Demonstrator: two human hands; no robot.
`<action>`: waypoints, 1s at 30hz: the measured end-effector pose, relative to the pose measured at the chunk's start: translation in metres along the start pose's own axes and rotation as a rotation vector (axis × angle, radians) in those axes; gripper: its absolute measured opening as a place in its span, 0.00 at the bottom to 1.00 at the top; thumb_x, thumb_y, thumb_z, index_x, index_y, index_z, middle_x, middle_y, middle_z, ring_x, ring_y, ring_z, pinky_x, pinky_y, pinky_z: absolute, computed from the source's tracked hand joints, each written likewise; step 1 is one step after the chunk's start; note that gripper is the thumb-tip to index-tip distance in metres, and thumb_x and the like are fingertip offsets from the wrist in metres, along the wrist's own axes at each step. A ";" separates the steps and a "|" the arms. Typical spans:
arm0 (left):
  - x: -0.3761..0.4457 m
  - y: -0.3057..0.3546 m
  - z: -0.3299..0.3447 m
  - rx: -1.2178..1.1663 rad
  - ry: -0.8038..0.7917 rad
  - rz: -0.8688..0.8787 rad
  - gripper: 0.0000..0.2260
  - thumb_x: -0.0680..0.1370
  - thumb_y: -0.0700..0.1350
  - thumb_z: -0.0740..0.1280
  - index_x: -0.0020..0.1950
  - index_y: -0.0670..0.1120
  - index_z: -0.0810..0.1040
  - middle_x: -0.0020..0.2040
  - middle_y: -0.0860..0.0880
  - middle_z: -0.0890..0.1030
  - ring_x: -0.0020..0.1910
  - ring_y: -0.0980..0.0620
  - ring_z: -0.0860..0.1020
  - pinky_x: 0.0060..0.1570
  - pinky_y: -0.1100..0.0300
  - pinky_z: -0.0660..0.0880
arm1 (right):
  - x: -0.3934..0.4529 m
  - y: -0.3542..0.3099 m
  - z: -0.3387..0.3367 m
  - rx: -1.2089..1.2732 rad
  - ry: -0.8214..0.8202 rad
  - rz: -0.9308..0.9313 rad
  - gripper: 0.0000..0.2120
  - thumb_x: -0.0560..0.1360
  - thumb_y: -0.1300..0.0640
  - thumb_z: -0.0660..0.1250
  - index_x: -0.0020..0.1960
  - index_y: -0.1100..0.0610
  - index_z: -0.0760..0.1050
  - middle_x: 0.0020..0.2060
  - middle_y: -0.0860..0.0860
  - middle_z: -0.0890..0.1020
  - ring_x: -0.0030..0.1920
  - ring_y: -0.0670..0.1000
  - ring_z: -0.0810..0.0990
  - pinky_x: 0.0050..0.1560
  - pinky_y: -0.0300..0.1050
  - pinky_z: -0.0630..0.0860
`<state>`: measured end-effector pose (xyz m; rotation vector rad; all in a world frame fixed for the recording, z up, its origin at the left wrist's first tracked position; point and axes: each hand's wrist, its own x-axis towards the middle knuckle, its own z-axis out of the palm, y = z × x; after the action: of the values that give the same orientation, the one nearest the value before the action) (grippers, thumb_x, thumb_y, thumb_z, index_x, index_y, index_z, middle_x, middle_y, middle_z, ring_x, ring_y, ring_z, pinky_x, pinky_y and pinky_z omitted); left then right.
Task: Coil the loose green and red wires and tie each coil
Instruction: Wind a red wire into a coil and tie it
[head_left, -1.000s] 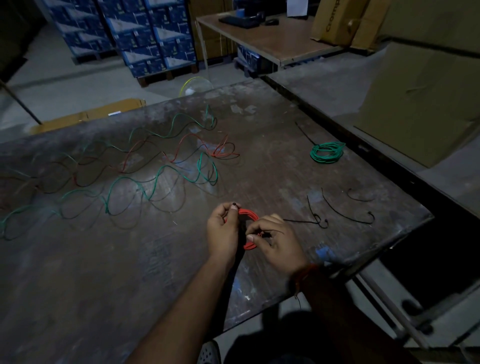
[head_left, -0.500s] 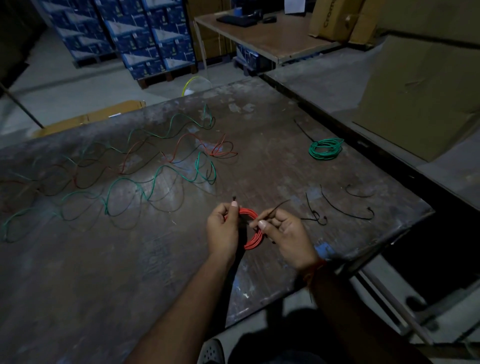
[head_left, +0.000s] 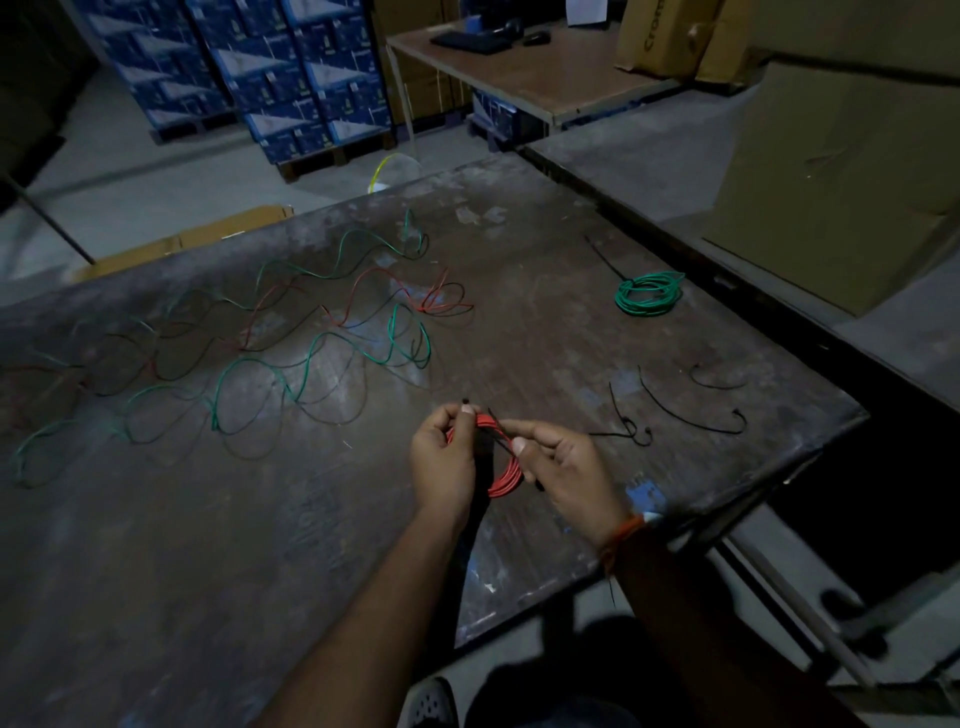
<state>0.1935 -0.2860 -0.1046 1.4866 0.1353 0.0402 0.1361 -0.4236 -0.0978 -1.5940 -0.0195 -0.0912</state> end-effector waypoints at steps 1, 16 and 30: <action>0.000 0.000 0.000 -0.012 -0.013 -0.003 0.10 0.78 0.52 0.67 0.45 0.46 0.81 0.35 0.43 0.78 0.36 0.46 0.73 0.39 0.49 0.69 | -0.001 0.000 0.000 -0.014 0.014 -0.013 0.13 0.82 0.61 0.65 0.63 0.52 0.82 0.45 0.45 0.86 0.44 0.40 0.82 0.49 0.39 0.77; -0.002 -0.006 -0.001 0.103 -0.061 0.057 0.14 0.78 0.53 0.67 0.39 0.45 0.75 0.33 0.45 0.75 0.34 0.48 0.72 0.36 0.44 0.71 | 0.010 -0.018 0.008 -0.611 0.414 -0.334 0.05 0.79 0.53 0.69 0.48 0.52 0.84 0.39 0.46 0.82 0.40 0.48 0.80 0.39 0.50 0.78; 0.000 -0.010 -0.003 0.081 -0.079 0.105 0.16 0.78 0.52 0.67 0.41 0.40 0.75 0.34 0.45 0.74 0.36 0.49 0.71 0.39 0.49 0.69 | 0.034 -0.042 0.004 -0.915 0.165 -0.428 0.09 0.79 0.50 0.65 0.47 0.54 0.81 0.40 0.51 0.79 0.38 0.56 0.80 0.34 0.50 0.76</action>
<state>0.1929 -0.2841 -0.1148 1.5734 -0.0055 0.0614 0.1675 -0.4204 -0.0532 -2.4675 -0.2163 -0.6382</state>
